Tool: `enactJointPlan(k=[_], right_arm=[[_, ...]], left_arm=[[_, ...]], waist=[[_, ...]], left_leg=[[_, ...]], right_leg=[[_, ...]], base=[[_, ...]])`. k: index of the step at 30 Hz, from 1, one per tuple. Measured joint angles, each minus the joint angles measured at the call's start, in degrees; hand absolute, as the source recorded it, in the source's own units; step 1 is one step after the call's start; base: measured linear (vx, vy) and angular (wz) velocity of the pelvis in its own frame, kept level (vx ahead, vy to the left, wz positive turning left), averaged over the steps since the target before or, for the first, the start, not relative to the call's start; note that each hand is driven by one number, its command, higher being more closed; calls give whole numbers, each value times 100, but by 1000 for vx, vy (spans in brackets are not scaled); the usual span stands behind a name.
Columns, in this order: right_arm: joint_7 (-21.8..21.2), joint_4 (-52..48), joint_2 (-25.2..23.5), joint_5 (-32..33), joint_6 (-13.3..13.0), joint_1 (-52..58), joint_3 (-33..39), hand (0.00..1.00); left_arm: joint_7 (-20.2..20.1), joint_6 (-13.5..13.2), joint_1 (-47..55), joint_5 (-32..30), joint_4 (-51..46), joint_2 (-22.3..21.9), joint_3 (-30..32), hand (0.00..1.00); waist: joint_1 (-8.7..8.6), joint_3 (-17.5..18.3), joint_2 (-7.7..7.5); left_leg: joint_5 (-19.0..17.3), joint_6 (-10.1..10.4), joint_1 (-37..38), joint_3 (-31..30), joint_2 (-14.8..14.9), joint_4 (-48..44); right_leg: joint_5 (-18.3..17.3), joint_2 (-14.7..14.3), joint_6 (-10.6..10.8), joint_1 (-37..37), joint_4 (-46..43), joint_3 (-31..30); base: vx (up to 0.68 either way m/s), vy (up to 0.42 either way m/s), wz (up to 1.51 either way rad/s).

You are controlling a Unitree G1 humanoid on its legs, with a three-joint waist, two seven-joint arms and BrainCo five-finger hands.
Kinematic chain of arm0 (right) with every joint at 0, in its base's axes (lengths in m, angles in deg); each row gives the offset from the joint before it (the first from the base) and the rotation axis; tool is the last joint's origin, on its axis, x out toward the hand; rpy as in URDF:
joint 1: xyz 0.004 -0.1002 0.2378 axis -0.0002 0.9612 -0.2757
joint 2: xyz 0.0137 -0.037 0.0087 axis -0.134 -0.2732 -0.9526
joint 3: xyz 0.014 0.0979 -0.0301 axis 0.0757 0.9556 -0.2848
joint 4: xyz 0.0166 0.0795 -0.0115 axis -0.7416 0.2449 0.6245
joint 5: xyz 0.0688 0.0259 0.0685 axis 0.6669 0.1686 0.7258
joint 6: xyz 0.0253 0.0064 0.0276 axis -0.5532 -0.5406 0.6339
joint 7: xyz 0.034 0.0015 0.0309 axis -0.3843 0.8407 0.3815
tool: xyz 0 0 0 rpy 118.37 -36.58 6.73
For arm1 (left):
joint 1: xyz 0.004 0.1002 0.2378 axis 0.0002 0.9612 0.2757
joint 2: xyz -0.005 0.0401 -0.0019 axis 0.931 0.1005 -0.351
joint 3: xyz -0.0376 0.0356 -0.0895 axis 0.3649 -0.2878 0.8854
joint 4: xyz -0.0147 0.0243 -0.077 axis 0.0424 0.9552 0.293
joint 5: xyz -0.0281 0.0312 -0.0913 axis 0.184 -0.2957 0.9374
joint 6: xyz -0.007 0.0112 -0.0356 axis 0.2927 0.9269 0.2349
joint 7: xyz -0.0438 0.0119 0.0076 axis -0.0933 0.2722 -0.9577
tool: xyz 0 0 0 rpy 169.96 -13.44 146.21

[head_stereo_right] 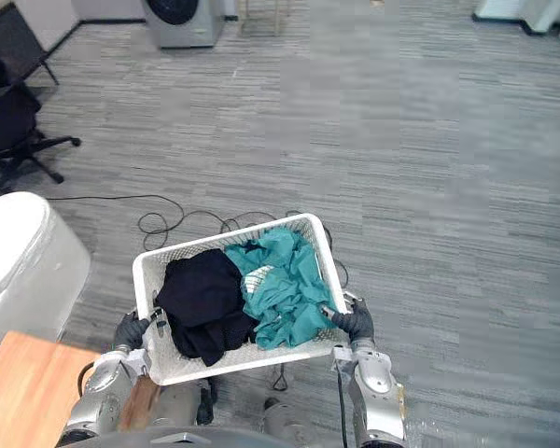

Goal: Pick up the laundry basket with both hands and put the clothes into the washing machine.

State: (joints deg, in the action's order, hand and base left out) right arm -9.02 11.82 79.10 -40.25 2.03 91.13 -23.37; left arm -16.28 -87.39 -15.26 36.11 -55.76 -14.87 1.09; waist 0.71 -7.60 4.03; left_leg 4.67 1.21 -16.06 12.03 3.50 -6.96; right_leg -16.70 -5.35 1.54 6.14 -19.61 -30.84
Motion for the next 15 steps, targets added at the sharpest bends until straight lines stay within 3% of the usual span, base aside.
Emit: enactJointPlan(k=[1,2,3,6,7,8,10,11,13,14,15], right_arm=[[0,2,-9,0,1,-16,34,100],[-3,5,-20,0,7,-52,94,100],[-3,6,-34,-1,13,-58,111,100],[-5,12,-248,-45,40,-39,114,100],[-9,12,-343,-49,39,-37,113,100],[-9,12,-362,-49,38,-40,113,100],[-6,19,-434,-45,24,-51,114,100],[-6,21,-438,-40,24,-61,114,100],[-8,34,-438,1,25,-44,115,100],[-8,65,-437,30,26,-4,115,100],[-10,97,-439,137,27,16,115,100]], left_arm=[[0,0,-24,0,-22,-12,0,100],[11,0,-72,0,-36,-57,7,100],[33,0,-77,0,-38,-90,21,100],[126,-30,-73,6,-47,-81,90,100],[129,-84,-103,7,-51,-34,82,100],[129,-102,-119,7,-51,4,79,100],[129,-146,-202,8,-49,110,80,100],[128,-146,-220,9,-46,127,79,100],[119,-145,-237,8,-18,156,60,100],[117,-145,-247,8,19,148,56,100],[111,-144,-304,6,88,148,56,100]], waist=[[-13,9,-57],[-40,6,-97],[-55,5,-100],[-77,-23,-120],[-138,-65,-119],[-137,-89,-115],[-127,-148,-166],[-128,-153,-173],[-159,-164,-177],[-197,-178,-172],[-264,-220,-192]], left_leg=[[-65,-101,32,116,-138,8],[-159,-365,112,320,-352,-10],[-234,-465,195,403,-445,-7],[-635,-749,814,703,-659,10],[-776,-770,1092,709,-660,8],[-841,-760,1196,715,-646,12],[-1138,-723,1444,775,-532,44],[-1190,-699,1462,790,-491,43],[-1313,-633,1584,787,-399,147],[-1391,-593,1741,767,-367,282],[-1428,-538,1950,710,-370,430]], right_leg=[[-57,156,65,19,-82,-49],[-109,370,261,33,-227,-151],[-121,439,423,45,-375,-190],[173,258,1548,439,-2179,-264],[261,188,1519,694,-2887,59],[216,198,1488,798,-3046,205],[-63,128,1170,1323,-3055,607],[-114,63,1139,1455,-2915,639],[-106,-138,1051,1717,-2082,718],[133,-233,924,1794,-1277,780],[614,-304,833,1806,-388,795]], base=[[352,254,-34],[363,255,-28],[365,245,-43],[336,184,-42],[317,173,-25],[277,158,-27],[210,85,-31],[162,2,-24],[162,-33,-14],[243,-53,-5],[272,-61,7]])
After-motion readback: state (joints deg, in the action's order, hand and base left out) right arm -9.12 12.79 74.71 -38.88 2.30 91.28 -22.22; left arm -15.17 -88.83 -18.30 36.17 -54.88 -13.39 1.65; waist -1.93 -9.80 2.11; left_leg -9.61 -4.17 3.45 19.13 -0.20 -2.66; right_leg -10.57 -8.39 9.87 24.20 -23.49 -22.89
